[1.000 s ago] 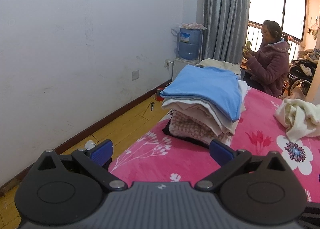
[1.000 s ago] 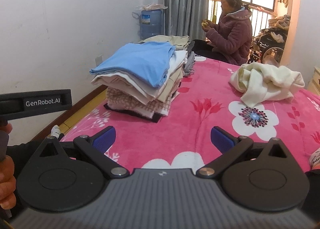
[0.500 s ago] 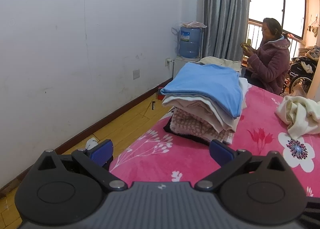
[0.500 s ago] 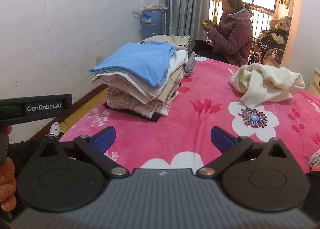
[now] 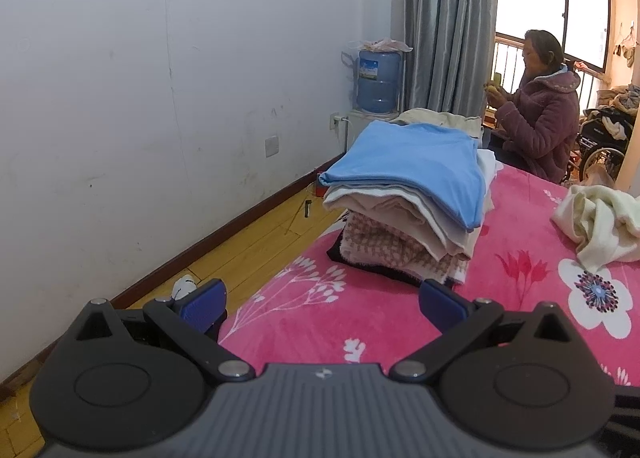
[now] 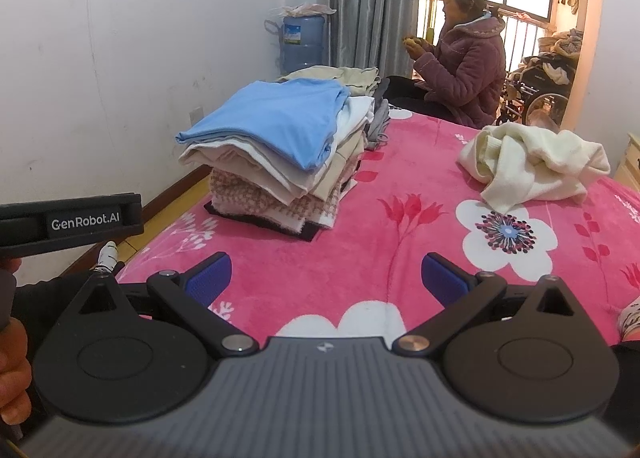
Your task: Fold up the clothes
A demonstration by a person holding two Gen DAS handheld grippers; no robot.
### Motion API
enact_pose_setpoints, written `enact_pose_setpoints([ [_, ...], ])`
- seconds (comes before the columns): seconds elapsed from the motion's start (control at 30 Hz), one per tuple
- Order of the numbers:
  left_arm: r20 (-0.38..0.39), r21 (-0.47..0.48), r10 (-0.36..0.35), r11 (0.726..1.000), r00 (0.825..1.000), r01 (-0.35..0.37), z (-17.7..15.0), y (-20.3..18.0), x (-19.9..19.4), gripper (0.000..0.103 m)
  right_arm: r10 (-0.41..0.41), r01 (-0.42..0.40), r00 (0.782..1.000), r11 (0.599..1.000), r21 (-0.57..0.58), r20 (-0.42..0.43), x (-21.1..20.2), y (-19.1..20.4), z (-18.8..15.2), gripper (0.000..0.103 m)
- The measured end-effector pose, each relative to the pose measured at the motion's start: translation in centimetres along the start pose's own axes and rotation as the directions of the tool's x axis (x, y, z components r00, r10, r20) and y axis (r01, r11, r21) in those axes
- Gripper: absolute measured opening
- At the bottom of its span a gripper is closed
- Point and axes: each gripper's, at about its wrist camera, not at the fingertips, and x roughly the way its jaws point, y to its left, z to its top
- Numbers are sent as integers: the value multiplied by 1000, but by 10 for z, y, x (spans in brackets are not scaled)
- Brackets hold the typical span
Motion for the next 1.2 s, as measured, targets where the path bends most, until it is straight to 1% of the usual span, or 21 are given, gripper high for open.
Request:
enact_pose_setpoints([
  [0.63,-16,-4,2,1000,1000,-2,-3,-2,1,103,-4,4,1000,1000,-6,-2,1,0,1,102],
  [1.2,-9,3,7,1000,1000,-7,-2,-2,-1,103,-4,4,1000,1000,-9,-5,0,0,1,102],
])
